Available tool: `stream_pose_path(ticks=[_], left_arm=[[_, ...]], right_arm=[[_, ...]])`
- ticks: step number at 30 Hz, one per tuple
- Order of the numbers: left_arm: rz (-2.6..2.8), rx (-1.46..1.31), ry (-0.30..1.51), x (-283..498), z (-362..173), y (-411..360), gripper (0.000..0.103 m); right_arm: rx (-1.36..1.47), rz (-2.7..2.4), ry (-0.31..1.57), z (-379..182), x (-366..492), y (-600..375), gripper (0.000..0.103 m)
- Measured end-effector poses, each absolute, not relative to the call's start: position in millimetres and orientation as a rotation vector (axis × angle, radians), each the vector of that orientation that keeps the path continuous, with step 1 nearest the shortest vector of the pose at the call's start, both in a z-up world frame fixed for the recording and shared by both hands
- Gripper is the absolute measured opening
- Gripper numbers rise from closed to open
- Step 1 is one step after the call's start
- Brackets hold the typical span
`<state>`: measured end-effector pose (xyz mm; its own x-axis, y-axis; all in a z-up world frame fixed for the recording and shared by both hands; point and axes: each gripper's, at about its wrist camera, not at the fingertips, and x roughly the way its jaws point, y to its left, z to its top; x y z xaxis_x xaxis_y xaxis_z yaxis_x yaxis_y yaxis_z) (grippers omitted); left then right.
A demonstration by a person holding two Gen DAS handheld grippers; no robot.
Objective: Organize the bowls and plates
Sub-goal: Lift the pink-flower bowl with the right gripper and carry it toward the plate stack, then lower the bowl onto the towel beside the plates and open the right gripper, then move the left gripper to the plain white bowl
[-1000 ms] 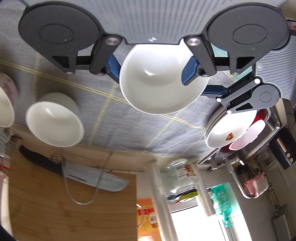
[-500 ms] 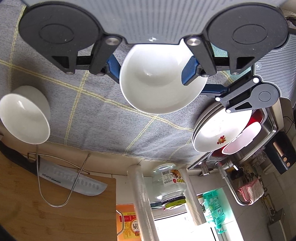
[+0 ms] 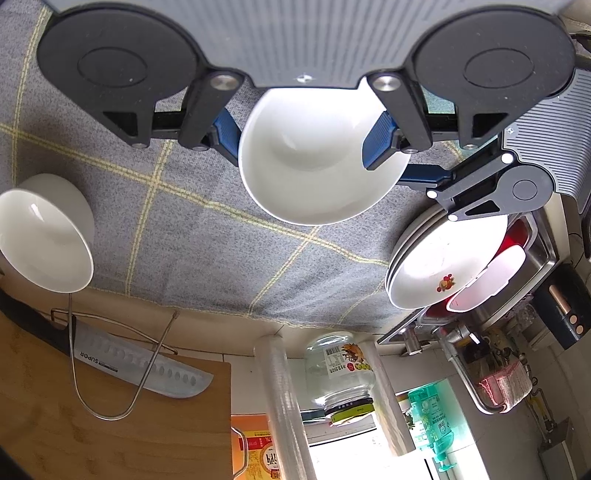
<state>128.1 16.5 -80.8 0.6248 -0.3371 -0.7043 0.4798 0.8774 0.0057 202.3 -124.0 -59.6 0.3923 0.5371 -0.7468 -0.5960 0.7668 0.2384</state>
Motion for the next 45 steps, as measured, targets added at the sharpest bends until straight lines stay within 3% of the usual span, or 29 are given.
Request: stream_pose_path(ticks=[11, 13, 16, 17, 45], left_arm=[[-0.479, 0.197, 0.766, 130.8, -84.0, 17.8, 0.086], [-0.480, 0.200, 0.763, 130.5, -84.3, 17.7, 0.087], [-0.478, 0.203, 0.746, 128.8, -83.2, 17.4, 0.096], [-0.481, 0.192, 0.738, 128.2, -82.0, 18.5, 0.098], [-0.363, 0.160, 0.673, 104.2, -42.5, -15.1, 0.100]], right_arm=[[-0.072, 0.714, 0.924, -62.7, 202.3, -122.3, 0.078], [-0.066, 0.719, 0.926, -63.4, 202.0, -122.1, 0.084], [-0.050, 0.724, 0.915, -62.8, 200.9, -122.4, 0.102], [-0.051, 0.724, 0.907, -62.1, 200.1, -122.4, 0.103], [-0.082, 0.677, 0.767, -33.7, 189.4, -201.4, 0.103]])
